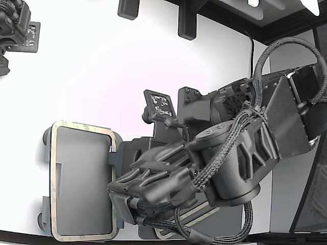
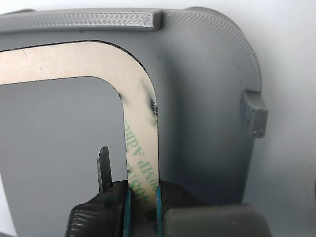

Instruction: Move top rectangular frame to the holder.

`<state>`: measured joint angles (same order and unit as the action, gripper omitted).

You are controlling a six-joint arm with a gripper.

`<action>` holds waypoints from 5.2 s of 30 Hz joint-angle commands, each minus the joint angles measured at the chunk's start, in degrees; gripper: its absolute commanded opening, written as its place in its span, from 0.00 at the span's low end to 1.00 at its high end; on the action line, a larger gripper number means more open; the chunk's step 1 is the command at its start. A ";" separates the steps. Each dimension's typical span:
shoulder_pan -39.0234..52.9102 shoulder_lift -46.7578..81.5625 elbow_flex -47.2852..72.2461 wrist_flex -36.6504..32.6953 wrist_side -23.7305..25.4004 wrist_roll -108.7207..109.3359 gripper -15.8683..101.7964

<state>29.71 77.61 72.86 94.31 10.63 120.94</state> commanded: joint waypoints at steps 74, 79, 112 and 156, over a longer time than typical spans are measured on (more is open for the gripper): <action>1.41 -0.35 2.11 0.62 -0.70 5.54 0.04; 1.41 -0.88 1.58 0.62 -0.79 5.89 0.04; -3.43 27.86 14.33 -27.16 17.49 -71.37 0.98; -26.98 91.67 78.22 -38.41 -0.09 -113.12 0.98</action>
